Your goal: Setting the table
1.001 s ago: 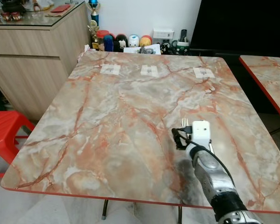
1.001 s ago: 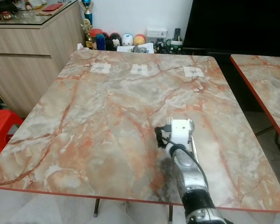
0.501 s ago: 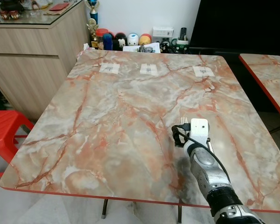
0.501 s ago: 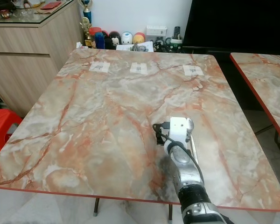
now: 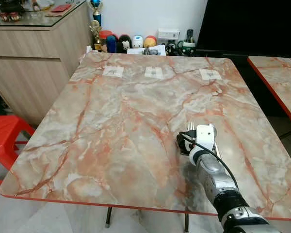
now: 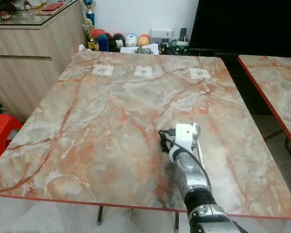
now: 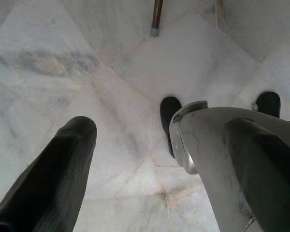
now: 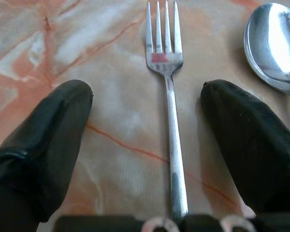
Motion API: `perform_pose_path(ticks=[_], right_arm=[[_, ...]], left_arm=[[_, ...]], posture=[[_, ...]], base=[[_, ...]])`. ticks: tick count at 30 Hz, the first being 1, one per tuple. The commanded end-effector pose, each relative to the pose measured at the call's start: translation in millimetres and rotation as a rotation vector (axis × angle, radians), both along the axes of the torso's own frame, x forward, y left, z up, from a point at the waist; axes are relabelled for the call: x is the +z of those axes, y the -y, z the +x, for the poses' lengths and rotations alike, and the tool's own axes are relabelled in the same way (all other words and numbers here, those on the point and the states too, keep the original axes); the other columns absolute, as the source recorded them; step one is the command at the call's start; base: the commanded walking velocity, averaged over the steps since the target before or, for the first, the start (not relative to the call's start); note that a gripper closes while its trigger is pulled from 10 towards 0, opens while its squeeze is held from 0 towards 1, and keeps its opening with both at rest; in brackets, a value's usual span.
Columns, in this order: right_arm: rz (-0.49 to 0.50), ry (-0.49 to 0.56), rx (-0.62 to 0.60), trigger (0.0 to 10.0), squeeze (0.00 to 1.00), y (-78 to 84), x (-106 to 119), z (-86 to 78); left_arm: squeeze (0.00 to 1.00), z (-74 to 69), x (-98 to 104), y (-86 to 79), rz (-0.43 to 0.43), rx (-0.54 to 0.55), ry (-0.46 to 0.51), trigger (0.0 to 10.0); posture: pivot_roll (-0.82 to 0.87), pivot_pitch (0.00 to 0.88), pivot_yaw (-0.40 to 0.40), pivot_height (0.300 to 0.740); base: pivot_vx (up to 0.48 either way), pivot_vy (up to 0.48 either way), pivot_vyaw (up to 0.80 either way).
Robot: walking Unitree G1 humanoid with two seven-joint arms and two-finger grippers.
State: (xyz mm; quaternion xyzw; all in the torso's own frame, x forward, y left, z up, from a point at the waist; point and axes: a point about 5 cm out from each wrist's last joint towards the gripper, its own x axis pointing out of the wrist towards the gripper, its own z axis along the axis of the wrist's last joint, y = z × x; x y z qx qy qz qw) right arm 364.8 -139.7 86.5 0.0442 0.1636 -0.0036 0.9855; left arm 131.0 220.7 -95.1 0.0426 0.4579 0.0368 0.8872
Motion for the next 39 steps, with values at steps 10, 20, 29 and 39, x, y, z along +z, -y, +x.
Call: perform_pose_path(ticks=[10, 20, 29, 39], right_arm=[[-0.007, -0.056, -0.033, 0.0, 0.0, 7.8, -13.4, -5.4], [-0.021, -0.072, -0.04, 0.0, 0.0, 12.8, -18.4, -7.8], [-0.033, -0.076, -0.031, 0.0, 0.0, 12.4, -20.5, -8.9], [-0.044, -0.08, -0.014, 0.0, 0.0, 9.5, -23.4, -10.5]], left_arm=[[0.0, -21.2, -8.7, 6.2, -0.015, -0.016, -0.083, 10.0], [0.0, -14.1, -8.2, 12.7, -0.03, -0.027, -0.078, 10.0], [0.0, -15.2, -9.0, 15.7, -0.038, -0.034, -0.08, 10.0], [0.0, -16.2, -10.2, 21.6, -0.045, -0.036, -0.082, 10.0]], posture=[[0.03, 0.103, -0.029, 0.74], [0.03, 0.104, -0.029, 0.74], [0.03, 0.107, -0.03, 0.74], [0.04, 0.109, -0.031, 0.74]], base=[[0.0, 0.0, 0.0], [0.0, 0.0, 0.0], [0.0, 0.0, 0.0], [0.0, 0.0, 0.0]])
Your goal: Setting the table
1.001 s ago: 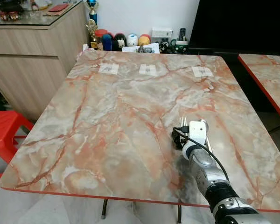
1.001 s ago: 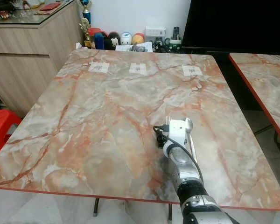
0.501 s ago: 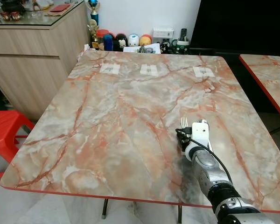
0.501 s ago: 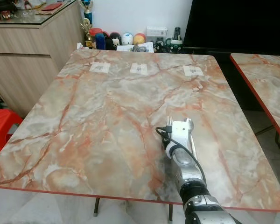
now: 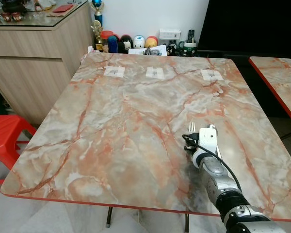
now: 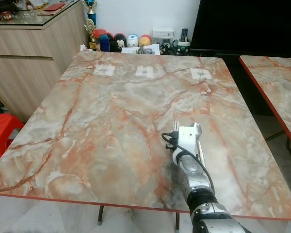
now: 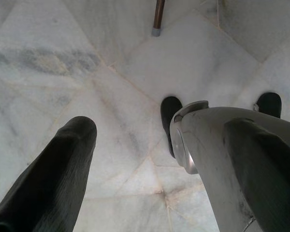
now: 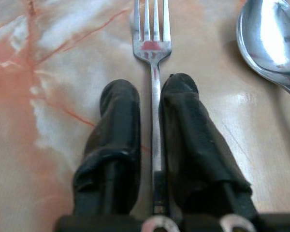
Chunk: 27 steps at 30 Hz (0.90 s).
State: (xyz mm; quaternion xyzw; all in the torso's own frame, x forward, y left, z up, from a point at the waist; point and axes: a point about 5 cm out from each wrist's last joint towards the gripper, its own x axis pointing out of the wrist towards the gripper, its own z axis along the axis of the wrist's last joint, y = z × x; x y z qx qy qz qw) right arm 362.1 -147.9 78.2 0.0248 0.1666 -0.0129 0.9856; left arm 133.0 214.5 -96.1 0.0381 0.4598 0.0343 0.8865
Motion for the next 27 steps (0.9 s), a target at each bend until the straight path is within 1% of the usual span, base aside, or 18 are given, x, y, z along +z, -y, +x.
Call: perform_pose_path(ticks=[1, 12, 18, 23, 24, 25, 26, 27], right_arm=[[-0.002, -0.073, -0.002, 0.0, 0.0, 1.1, -15.1, -7.8], [-0.019, -0.073, 0.01, 0.0, 0.0, 1.0, -16.8, -9.0], [-0.015, -0.058, 0.002, 0.0, 0.0, 1.6, -17.6, -10.4], [-0.021, 0.038, -0.019, 0.0, 0.0, 4.3, -8.1, -8.0], [-0.021, 0.038, -0.019, 0.0, 0.0, 4.3, -8.1, -8.0], [-0.039, 0.074, -0.011, 2.9, 0.0, 4.1, -3.7, -6.7], [-0.044, 0.088, -0.008, 2.9, 0.0, 3.9, -2.0, -6.3], [-0.035, 0.119, -0.008, 10.0, 0.0, 3.4, 2.1, -5.3]], left_arm=[[0.0, -18.2, -9.3, 15.6, -0.036, -0.037, -0.078, 10.0], [0.0, -15.8, -9.0, 18.9, -0.045, -0.041, -0.071, 10.0], [0.0, -17.6, -9.2, 17.4, -0.045, -0.042, -0.074, 10.0], [0.0, -18.5, -9.5, 17.4, -0.044, -0.045, -0.078, 10.0], [0.0, -18.5, -9.5, 17.4, -0.044, -0.045, -0.078, 10.0], [0.0, -18.6, -9.6, 17.6, -0.044, -0.046, -0.079, 10.0], [0.0, -18.6, -9.6, 17.7, -0.044, -0.046, -0.079, 10.0], [0.0, -18.7, -9.7, 17.9, -0.044, -0.047, -0.08, 10.0]], posture=[[0.04, 0.109, -0.032, 0.74], [0.04, 0.109, -0.033, 0.74], [0.04, 0.109, -0.032, 0.74], [0.03, 0.109, -0.029, 0.74], [0.03, 0.109, -0.029, 0.74], [0.03, 0.109, -0.029, 0.74], [0.03, 0.109, -0.029, 0.74], [0.03, 0.109, -0.029, 0.74]], base=[[0.0, 0.0, 0.0], [0.0, 0.0, 0.0], [0.0, 0.0, 0.0], [0.0, 0.0, 0.0], [0.0, 0.0, 0.0], [0.0, 0.0, 0.0], [0.0, 0.0, 0.0], [0.0, 0.0, 0.0]])
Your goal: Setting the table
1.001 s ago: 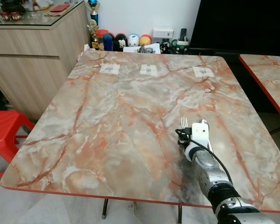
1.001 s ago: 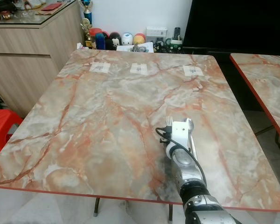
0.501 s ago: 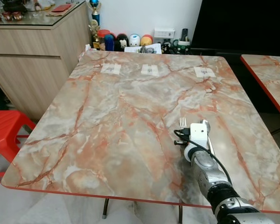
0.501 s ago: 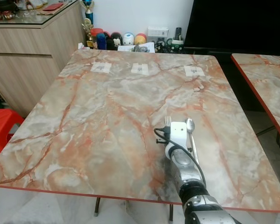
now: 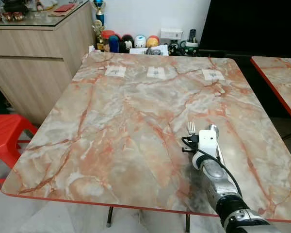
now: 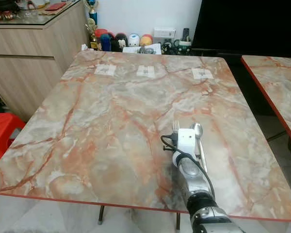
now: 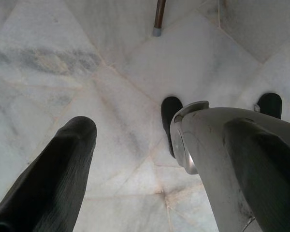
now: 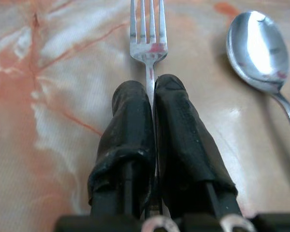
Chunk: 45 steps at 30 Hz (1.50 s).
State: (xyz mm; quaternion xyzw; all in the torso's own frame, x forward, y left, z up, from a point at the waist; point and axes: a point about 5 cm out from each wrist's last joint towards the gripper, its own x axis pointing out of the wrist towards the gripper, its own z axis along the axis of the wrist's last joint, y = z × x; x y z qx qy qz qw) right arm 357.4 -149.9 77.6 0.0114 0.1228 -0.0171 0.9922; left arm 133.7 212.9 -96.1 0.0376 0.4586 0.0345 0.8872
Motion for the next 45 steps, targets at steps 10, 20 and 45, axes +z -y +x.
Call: perform_pose_path(ticks=[10, 20, 45], right_arm=[[-0.045, 0.293, -0.001, 10.0, 0.0, 12.4, 34.0, -7.3], [-0.054, 0.38, -0.026, 10.0, 0.0, 24.2, 37.0, -44.0], [-0.068, 0.401, -0.03, 10.0, 0.0, 21.1, 47.4, -77.4]], left_arm=[[0.0, -19.8, -9.4, 14.3, -0.033, -0.04, -0.08, 10.0], [0.0, -17.4, -6.1, 1.2, -0.021, -0.047, -0.064, 10.0], [0.0, -34.6, -9.4, -3.9, -0.007, -0.068, -0.103, 10.0]], posture=[[0.03, 0.113, -0.034, 0.74], [0.01, 0.109, -0.04, 0.74], [-0.01, 0.053, -0.048, 0.74]], base=[[0.0, 0.0, 0.0], [0.0, 0.0, 0.0], [0.0, -0.437, -0.15]])
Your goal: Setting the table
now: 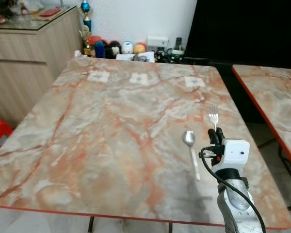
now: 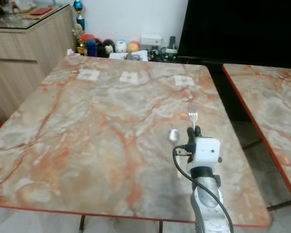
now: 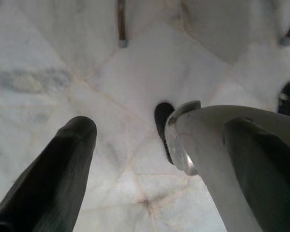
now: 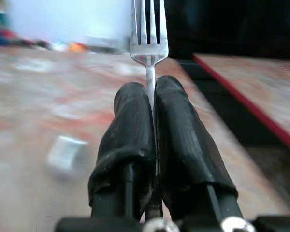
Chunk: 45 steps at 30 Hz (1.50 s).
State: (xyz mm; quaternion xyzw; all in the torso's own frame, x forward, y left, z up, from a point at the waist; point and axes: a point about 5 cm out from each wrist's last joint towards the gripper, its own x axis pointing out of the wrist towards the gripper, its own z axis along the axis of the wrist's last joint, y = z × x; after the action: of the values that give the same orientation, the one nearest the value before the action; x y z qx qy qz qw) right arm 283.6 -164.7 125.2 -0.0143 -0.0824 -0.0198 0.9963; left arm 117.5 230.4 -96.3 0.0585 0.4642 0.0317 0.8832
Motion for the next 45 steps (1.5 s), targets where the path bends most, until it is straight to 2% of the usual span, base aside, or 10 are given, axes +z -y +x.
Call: perform_pose_path(ticks=[1, 9, 22, 29, 33, 41, 45], right_arm=[[-0.005, -0.008, -0.028, 10.0, 0.0, 6.1, -0.3, -3.7], [-0.016, 0.01, -0.027, 10.0, 0.0, 4.5, 4.8, -1.3], [-0.029, 0.027, -0.024, 10.0, 0.0, 1.7, 8.6, 0.2], [-0.041, 0.068, -0.034, 10.0, 0.0, 1.9, 17.2, 2.0], [-0.046, 0.083, -0.039, 10.0, 0.0, 2.0, 19.7, 1.9], [-0.05, 0.089, -0.048, 10.0, 0.0, 2.8, 20.7, 2.2], [-0.055, 0.102, -0.051, 10.0, 0.0, 3.2, 23.4, 3.1]], left_arm=[[0.0, -18.7, -9.1, 12.7, -0.04, -0.043, -0.09, 10.0], [0.0, -20.4, -7.3, 3.5, -0.033, -0.042, -0.089, 10.0], [0.0, -9.3, -6.0, 7.1, -0.032, -0.047, -0.083, 10.0], [0.0, 7.6, -4.7, 24.2, -0.046, -0.065, -0.052, 10.0], [0.0, 12.6, -3.8, 28.7, -0.051, -0.071, -0.037, 10.0], [0.0, 8.3, -4.9, 29.6, -0.053, -0.069, -0.035, 10.0], [0.0, 0.7, -6.0, 23.8, -0.052, -0.059, -0.046, 10.0]], posture=[[-0.01, 0.053, -0.048, 0.74], [-0.01, 0.046, -0.048, 0.74], [-0.01, 0.065, -0.046, 0.74], [-0.01, 0.076, -0.043, 0.74], [-0.01, 0.078, -0.042, 0.74], [-0.01, 0.085, -0.042, 0.74], [-0.02, 0.087, -0.043, 0.74]], base=[[0.0, -0.48, -0.77], [0.0, -0.48, -0.29], [0.0, -0.48, 0.0], [0.0, -0.48, 0.0], [0.0, -0.48, 0.0], [0.0, -0.48, 0.0], [0.0, -0.48, 0.0]])
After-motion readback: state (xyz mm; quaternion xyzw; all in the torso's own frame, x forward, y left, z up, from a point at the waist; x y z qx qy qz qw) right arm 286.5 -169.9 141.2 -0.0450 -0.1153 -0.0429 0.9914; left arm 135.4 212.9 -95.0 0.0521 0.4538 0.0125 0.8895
